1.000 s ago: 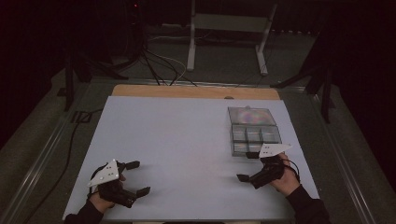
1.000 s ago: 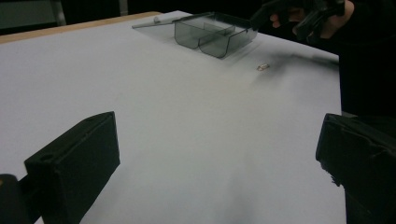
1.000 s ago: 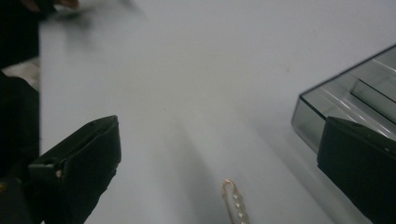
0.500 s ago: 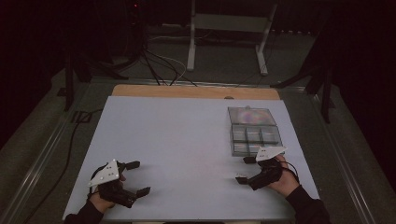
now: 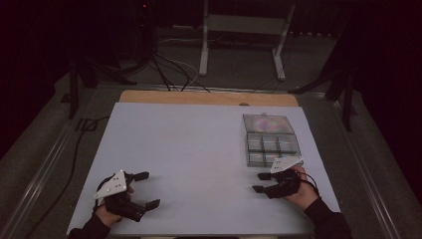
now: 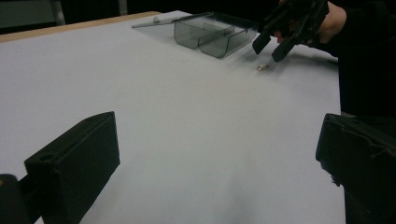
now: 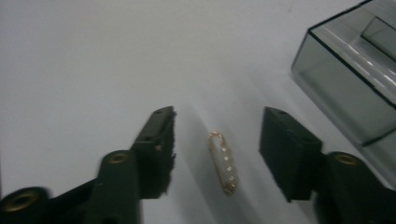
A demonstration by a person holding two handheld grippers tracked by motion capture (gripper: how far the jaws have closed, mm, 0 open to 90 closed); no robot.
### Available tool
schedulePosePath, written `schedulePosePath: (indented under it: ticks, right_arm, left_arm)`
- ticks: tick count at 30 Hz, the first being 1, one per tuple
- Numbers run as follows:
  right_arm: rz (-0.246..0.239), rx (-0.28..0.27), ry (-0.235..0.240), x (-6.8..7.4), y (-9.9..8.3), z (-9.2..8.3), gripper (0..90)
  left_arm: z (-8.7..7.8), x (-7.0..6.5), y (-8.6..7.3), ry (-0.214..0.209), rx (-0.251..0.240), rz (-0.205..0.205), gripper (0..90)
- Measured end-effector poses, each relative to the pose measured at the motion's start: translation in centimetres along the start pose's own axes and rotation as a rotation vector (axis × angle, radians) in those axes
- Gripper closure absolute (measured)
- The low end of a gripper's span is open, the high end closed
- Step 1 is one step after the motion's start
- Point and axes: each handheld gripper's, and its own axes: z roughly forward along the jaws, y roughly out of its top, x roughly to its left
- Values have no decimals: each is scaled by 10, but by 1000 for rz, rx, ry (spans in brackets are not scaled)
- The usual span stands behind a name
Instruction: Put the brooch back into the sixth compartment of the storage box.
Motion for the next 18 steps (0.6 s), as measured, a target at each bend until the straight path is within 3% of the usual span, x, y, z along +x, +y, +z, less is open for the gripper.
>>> schedulePosePath:
  ticks: [6,9,13,18]
  right_arm:
    - [-32,17,-1,-3,-2,0,599]
    - [-37,15,29,-5,-3,2,651]
    - [-65,5,25,-6,-5,3,674]
    - [-62,23,41,-8,-6,7,682]
  left_arm:
    - [0,0,0,0,0,1,13]
    - [0,0,0,1,0,0,14]
    - [0,0,0,0,0,-1,13]
    - [0,0,0,-1,1,0,14]
